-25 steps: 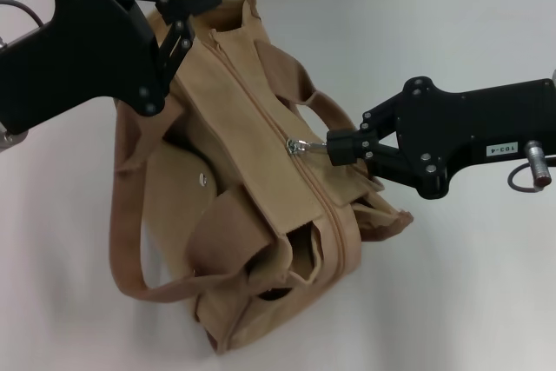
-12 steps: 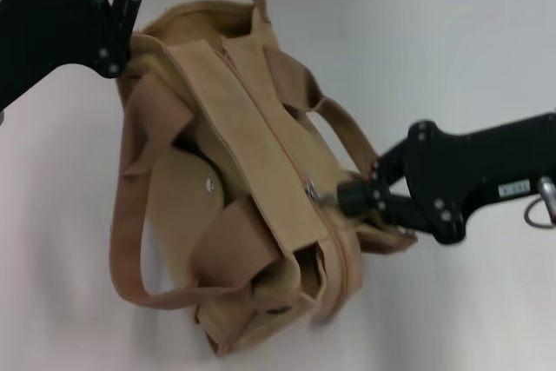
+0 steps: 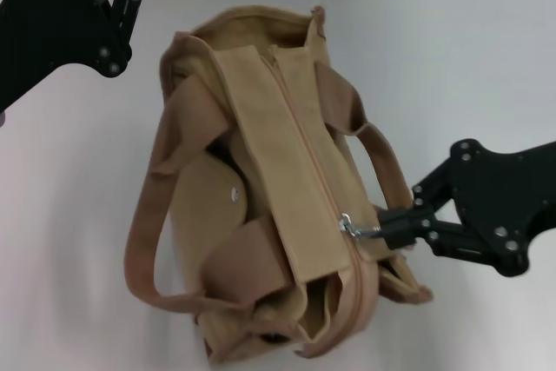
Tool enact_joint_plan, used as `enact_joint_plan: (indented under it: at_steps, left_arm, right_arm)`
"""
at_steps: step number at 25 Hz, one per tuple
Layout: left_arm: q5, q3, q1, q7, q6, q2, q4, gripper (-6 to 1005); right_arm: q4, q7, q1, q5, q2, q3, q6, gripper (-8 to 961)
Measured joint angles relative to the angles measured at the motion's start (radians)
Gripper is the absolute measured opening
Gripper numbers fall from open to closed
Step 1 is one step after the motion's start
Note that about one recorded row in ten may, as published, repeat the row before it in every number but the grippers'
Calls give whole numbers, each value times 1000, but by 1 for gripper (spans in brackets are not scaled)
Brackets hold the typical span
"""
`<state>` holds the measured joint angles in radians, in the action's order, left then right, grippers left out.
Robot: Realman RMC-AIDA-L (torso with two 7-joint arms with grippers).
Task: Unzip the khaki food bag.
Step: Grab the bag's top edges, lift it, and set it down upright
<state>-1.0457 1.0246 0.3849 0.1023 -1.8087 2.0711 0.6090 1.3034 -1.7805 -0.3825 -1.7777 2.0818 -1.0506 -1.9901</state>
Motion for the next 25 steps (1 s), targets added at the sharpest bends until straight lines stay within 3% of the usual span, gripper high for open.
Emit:
enact_joint_plan:
  at_steps: [17, 25]
  left_arm:
    - [0, -6, 7, 11, 0, -1, -12, 0]
    - [61, -8, -1, 6, -2, -3, -52, -1]
  right_arm:
    - [-67, 20, -59, -75, -2, 4, -94, 100]
    - [-131, -12, -53, 20, -4, 110, -120, 112]
